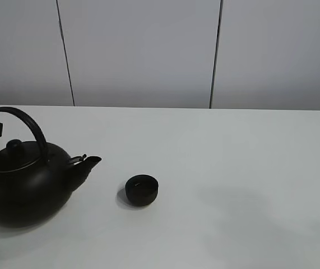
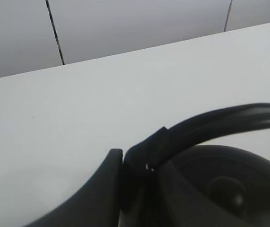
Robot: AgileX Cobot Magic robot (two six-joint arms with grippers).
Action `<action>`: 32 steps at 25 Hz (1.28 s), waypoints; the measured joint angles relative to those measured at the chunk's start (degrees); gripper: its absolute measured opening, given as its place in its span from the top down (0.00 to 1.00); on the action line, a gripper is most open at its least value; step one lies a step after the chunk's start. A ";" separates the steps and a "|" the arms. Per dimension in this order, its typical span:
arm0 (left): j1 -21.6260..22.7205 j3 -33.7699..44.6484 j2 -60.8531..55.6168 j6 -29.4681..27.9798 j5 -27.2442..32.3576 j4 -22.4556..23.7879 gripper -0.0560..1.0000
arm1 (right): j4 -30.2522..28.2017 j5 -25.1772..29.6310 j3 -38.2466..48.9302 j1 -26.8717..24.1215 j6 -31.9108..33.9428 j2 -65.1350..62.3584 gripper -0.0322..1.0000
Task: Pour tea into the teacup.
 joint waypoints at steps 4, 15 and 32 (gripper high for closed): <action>0.00 0.00 0.19 0.16 -0.48 0.43 0.83 | 0.00 0.00 0.00 0.00 0.00 0.00 0.43; -0.10 -0.05 0.19 -0.76 -1.91 1.94 0.74 | 0.00 0.00 0.00 0.00 0.00 0.00 0.43; -0.10 2.88 0.04 -3.60 -5.68 1.73 0.66 | 0.00 0.00 0.00 0.00 0.00 0.00 0.43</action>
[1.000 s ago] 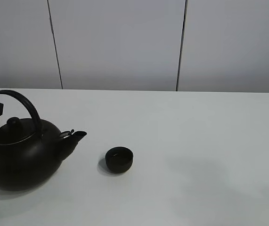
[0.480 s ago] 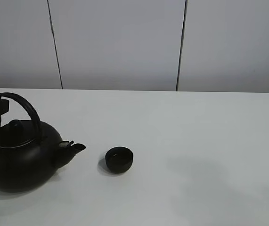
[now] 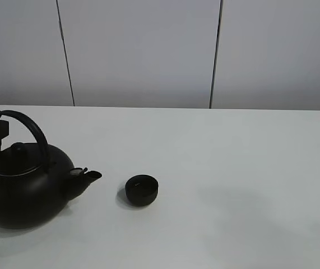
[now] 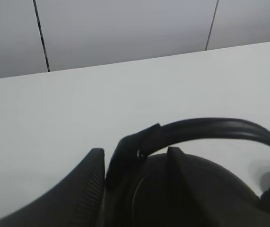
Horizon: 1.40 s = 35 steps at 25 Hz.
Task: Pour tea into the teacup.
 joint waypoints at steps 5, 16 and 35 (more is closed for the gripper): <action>0.00 2.38 -0.02 -0.07 -0.32 -0.85 0.66 | 0.00 0.00 0.00 0.00 0.00 0.00 0.43; 3.05 5.50 -0.14 -0.55 -0.56 -5.55 0.65 | 0.00 0.00 0.00 0.00 0.00 0.00 0.43; 4.66 -6.71 -0.14 -0.62 -0.21 -11.85 0.65 | 0.00 0.06 0.00 0.00 0.00 0.00 0.43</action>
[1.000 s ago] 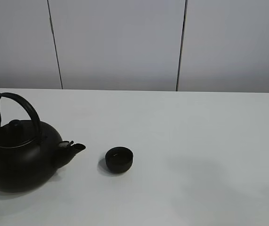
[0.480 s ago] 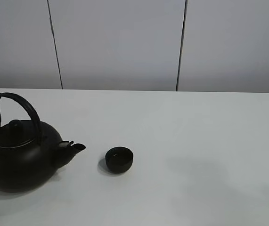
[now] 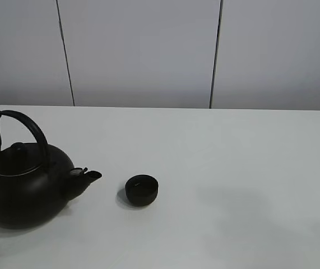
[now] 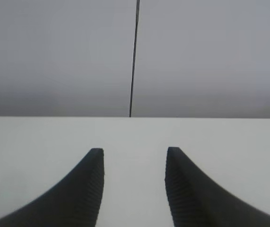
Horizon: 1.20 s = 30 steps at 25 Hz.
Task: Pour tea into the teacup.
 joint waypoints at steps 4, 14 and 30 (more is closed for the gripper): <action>0.00 -6.28 -1.49 -3.67 7.73 2.88 0.65 | 0.00 0.00 0.00 0.00 0.00 0.00 0.43; -2.93 -24.24 -16.95 -16.68 50.86 2.62 0.65 | 0.00 0.00 0.00 0.00 0.00 0.00 0.43; 5.15 -41.45 -32.50 4.57 97.17 -4.46 0.65 | 0.00 -0.05 0.00 0.00 0.00 0.00 0.43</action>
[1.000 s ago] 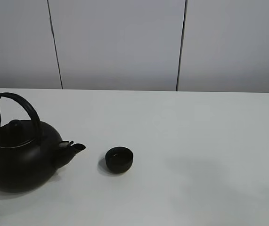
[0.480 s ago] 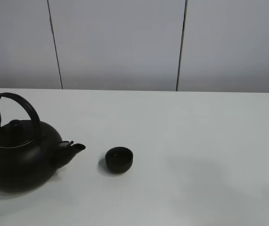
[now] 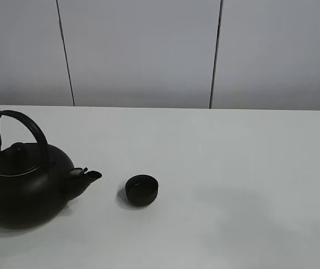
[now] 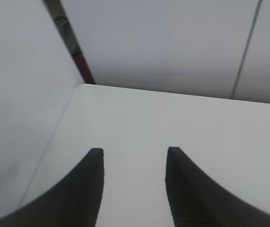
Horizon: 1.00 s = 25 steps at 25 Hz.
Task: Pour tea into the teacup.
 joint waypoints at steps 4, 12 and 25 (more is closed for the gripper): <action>8.10 -0.05 -1.70 3.14 0.02 -0.56 0.65 | 0.00 0.00 0.00 0.00 0.00 0.00 0.43; 13.76 -0.05 -9.08 3.68 5.57 -2.25 0.65 | 0.00 0.00 0.00 0.00 0.00 0.00 0.43; 13.76 -0.92 -51.53 9.85 31.51 -11.98 0.65 | 0.00 0.04 0.00 0.00 0.00 0.00 0.43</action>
